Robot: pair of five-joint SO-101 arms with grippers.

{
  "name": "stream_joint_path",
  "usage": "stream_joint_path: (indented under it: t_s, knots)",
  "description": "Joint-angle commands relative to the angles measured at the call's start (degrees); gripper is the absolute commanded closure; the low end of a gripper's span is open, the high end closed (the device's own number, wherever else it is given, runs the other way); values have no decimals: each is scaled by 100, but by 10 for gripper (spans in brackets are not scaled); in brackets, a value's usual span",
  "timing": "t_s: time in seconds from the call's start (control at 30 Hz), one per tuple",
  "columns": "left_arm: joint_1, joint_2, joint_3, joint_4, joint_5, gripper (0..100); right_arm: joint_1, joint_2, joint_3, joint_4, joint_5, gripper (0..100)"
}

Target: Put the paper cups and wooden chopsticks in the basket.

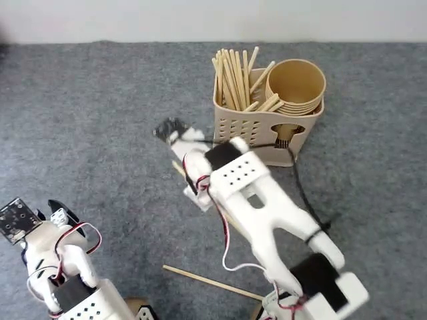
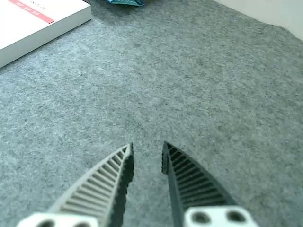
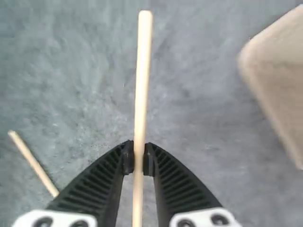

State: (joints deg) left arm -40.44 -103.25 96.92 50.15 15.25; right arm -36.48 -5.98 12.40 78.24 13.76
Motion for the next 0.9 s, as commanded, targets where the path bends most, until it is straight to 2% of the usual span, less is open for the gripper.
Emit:
stream_joint_path:
  t_s: [0.0, 0.17, 0.3, 0.47, 0.7, 0.87]
  knots:
    - [35, -9, -48, 26, -62, 906, 31, -664, -1073, 523, 79, 991]
    - [35, -9, -48, 26, -62, 906, 242, -743, -2462, 831, 475, 991]
    - [35, -9, -48, 26, -62, 906, 567, -690, -3376, 453, 501, 991]
    - [35, -9, -48, 26, -62, 906, 831, -479, -4088, -453, 501, 991]
    - [35, -9, -48, 26, -62, 906, 822, -400, -4738, -1921, 501, 991]
    - [35, -9, -48, 26, -62, 906, 971, -338, -4818, -2985, 484, 991]
